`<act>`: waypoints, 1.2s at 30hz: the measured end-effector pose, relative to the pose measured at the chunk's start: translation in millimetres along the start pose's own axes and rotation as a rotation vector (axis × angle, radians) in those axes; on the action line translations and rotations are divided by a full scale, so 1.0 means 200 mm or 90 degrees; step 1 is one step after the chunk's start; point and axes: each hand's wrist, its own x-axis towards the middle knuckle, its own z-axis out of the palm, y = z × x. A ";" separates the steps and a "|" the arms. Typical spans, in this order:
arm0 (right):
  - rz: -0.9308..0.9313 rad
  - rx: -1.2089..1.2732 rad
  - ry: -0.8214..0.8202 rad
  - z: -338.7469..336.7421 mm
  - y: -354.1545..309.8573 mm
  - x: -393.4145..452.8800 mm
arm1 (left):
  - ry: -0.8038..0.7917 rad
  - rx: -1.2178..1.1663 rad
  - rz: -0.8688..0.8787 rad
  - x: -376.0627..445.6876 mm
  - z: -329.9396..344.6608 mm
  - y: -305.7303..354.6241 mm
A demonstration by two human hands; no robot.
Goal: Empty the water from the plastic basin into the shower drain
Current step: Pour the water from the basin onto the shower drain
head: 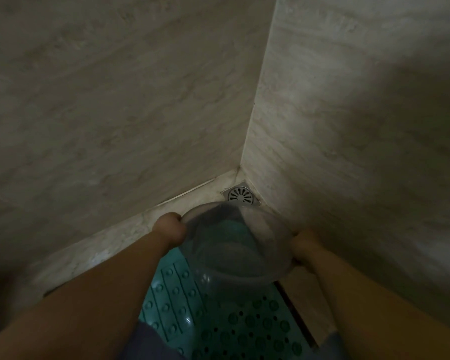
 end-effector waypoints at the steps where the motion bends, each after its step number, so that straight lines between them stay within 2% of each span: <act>1: 0.000 -0.001 0.002 0.00 0.00 0.00 | 0.002 -0.002 0.003 0.00 0.00 0.00; 21: -0.015 0.032 0.063 0.01 -0.01 0.04 | 0.009 0.002 0.029 -0.01 0.01 0.00; 30: -0.027 -0.018 0.091 -0.02 -0.01 0.00 | 0.013 -0.004 0.039 -0.04 0.00 0.01; 36: -0.037 -0.010 0.063 -0.01 0.00 0.00 | 0.000 0.007 0.043 -0.05 -0.01 0.01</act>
